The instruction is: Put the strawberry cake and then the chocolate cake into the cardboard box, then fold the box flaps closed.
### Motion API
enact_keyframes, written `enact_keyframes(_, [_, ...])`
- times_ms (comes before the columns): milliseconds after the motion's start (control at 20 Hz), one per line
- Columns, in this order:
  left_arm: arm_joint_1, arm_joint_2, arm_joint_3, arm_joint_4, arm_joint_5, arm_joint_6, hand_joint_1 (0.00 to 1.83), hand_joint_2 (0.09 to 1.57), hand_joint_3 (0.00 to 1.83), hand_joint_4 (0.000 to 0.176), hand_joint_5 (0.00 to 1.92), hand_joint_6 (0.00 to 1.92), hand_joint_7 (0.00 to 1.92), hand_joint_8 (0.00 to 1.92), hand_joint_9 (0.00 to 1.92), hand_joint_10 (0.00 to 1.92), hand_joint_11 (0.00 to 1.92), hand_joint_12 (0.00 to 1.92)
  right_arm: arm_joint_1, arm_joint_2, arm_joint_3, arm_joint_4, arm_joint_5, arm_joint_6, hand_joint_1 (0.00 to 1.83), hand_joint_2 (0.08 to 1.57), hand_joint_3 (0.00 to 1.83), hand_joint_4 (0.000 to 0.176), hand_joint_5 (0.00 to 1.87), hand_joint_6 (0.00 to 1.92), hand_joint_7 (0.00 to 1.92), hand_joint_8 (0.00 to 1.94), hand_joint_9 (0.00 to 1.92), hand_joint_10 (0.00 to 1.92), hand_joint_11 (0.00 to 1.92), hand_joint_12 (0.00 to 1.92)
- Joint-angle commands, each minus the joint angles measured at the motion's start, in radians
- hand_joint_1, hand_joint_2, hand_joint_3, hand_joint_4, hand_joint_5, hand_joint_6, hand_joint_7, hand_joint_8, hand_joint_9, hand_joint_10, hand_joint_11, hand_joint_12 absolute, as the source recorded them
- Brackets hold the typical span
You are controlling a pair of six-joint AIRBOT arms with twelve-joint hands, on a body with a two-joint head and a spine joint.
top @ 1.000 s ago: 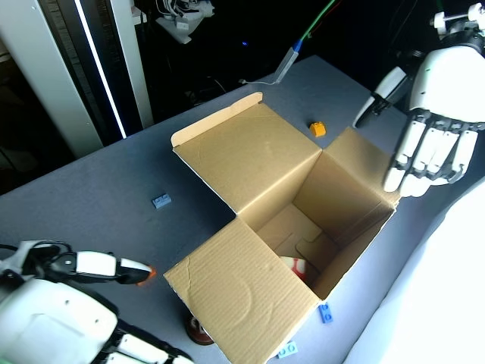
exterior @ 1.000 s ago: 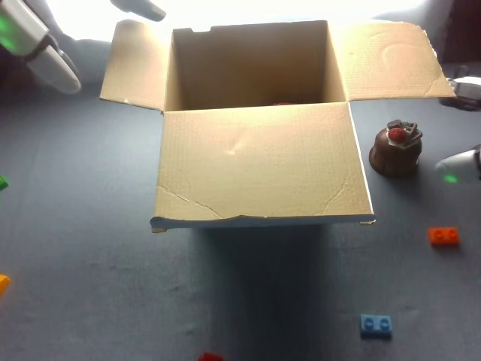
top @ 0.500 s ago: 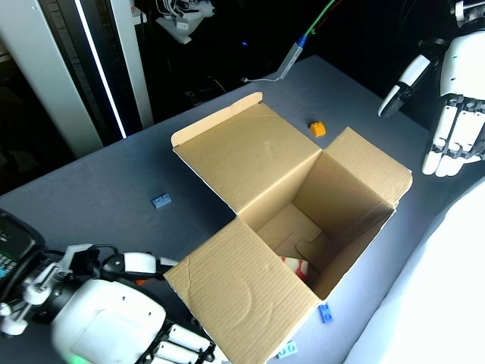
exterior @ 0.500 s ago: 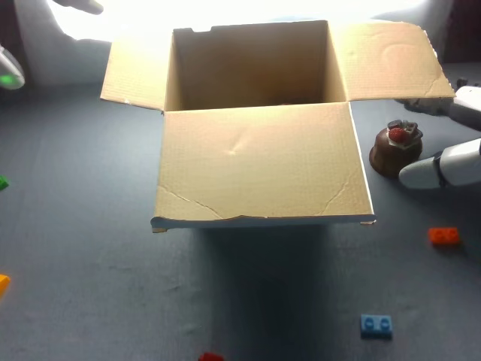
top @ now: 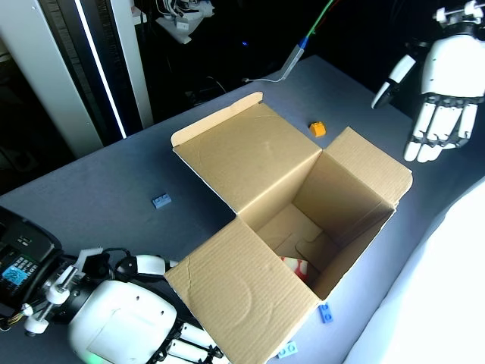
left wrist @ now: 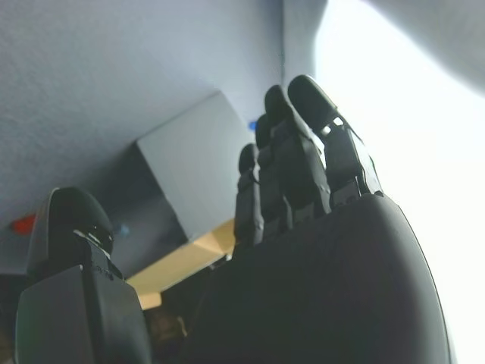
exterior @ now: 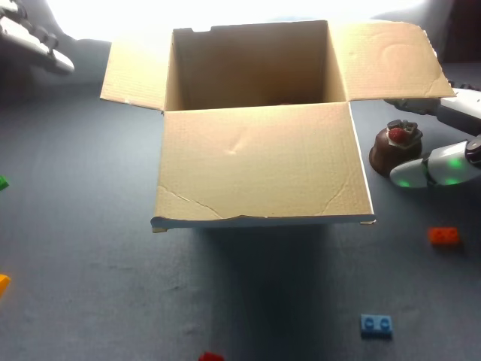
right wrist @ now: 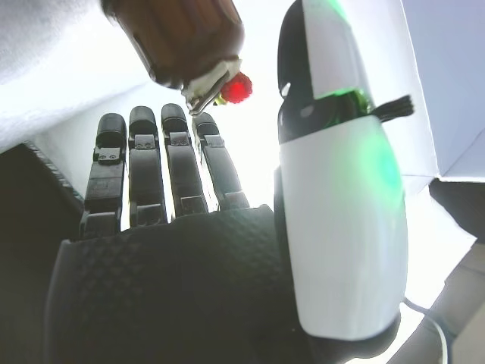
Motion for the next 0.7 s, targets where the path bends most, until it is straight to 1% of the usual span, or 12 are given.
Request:
enact_keyframes(0, [-0.004,0.015,-0.005,-0.073,0.050,-0.001,0.63,0.96,0.00,0.041,0.17,0.00,0.29,0.00,0.41,0.01,0.03,1.36,-0.001,0.008,0.010,-0.002,0.113,0.008,0.94,0.97,0.00,0.000,0.06,0.00,0.13,0.01,0.15,0.01,0.00,0.27])
enact_keyframes(50, [0.007,0.028,-0.029,-0.079,0.061,-0.001,0.62,0.96,0.00,0.041,0.18,0.00,0.29,0.01,0.41,0.01,0.03,1.36,-0.002,-0.001,0.021,-0.002,0.114,0.008,0.93,0.98,0.00,0.000,0.06,0.00,0.14,0.01,0.16,0.01,0.00,0.28])
enact_keyframes(100, [0.014,0.034,-0.046,-0.085,0.070,0.001,0.64,0.96,0.00,0.043,0.18,0.01,0.30,0.01,0.41,0.01,0.02,1.36,-0.004,-0.008,0.029,-0.002,0.116,0.008,0.91,0.98,0.00,0.000,0.07,0.00,0.17,0.01,0.18,0.01,0.00,0.33])
enact_keyframes(150, [0.020,0.038,-0.057,-0.095,0.078,0.002,0.64,0.96,0.00,0.039,0.19,0.01,0.30,0.01,0.41,0.01,0.02,1.37,-0.008,-0.017,0.039,-0.002,0.122,0.008,0.92,0.97,0.00,0.000,0.08,0.01,0.18,0.01,0.19,0.01,0.00,0.37])
enact_keyframes(300, [0.034,0.040,-0.068,-0.129,0.082,0.002,0.62,0.97,0.00,0.038,0.17,0.00,0.30,0.01,0.41,0.01,0.01,1.37,-0.015,-0.039,0.065,-0.001,0.124,0.008,0.94,0.97,0.00,0.000,0.09,0.01,0.19,0.01,0.20,0.01,0.00,0.39])
enact_keyframes(450, [0.055,0.043,-0.073,-0.154,0.086,0.002,0.64,0.96,0.00,0.042,0.18,0.00,0.31,0.01,0.42,0.01,0.00,1.37,-0.020,-0.051,0.080,-0.001,0.134,0.007,0.94,0.98,0.00,0.000,0.10,0.01,0.18,0.00,0.19,0.01,0.00,0.40])
enact_keyframes(500, [0.068,0.045,-0.077,-0.164,0.086,0.002,0.64,0.96,0.00,0.041,0.18,0.00,0.31,0.01,0.41,0.01,0.00,1.37,-0.022,-0.055,0.086,-0.001,0.136,0.007,0.92,0.99,0.01,0.000,0.08,0.00,0.17,0.00,0.18,0.00,0.00,0.39])
enact_keyframes(550, [0.085,0.048,-0.078,-0.178,0.086,0.007,0.63,0.97,0.00,0.040,0.18,0.00,0.31,0.01,0.41,0.01,0.00,1.37,-0.022,-0.060,0.091,-0.001,0.138,0.007,0.92,0.99,0.00,0.000,0.08,0.00,0.17,0.00,0.19,0.01,0.00,0.42])
enact_keyframes(600, [0.107,0.049,-0.074,-0.200,0.088,0.011,0.64,0.97,0.00,0.039,0.18,0.00,0.31,0.00,0.41,0.01,0.00,1.37,-0.022,-0.063,0.095,-0.001,0.139,0.007,0.92,0.99,0.00,0.002,0.08,0.00,0.17,0.00,0.19,0.00,0.00,0.43])
enact_keyframes(650, [0.121,0.049,-0.071,-0.212,0.090,0.013,0.64,0.97,0.00,0.039,0.18,0.00,0.31,0.00,0.41,0.01,0.01,1.35,-0.022,-0.064,0.095,-0.001,0.143,0.007,0.93,0.98,0.00,0.000,0.08,0.00,0.18,0.00,0.19,0.01,0.00,0.42])
